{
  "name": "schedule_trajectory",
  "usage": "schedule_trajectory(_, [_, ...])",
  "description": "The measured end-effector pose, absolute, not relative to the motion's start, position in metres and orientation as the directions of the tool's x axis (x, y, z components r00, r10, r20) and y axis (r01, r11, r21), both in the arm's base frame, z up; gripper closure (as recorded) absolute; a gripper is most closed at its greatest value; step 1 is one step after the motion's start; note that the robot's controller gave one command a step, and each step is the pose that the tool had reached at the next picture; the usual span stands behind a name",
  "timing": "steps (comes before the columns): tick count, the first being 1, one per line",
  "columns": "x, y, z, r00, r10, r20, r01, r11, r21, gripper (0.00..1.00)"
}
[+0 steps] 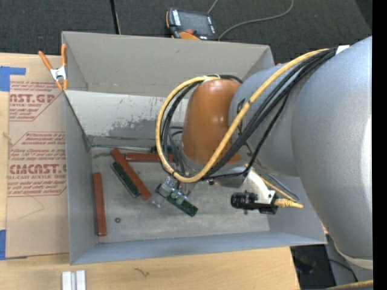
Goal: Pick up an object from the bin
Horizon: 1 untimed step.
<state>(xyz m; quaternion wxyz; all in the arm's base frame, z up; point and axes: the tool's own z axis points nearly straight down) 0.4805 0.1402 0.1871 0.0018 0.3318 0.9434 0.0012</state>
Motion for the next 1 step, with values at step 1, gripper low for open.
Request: schedule_trajectory(1, [0.4802,0.1404,0.1867,-0.780,0.625,-0.001,0.625,0.780,-0.001,1.00])
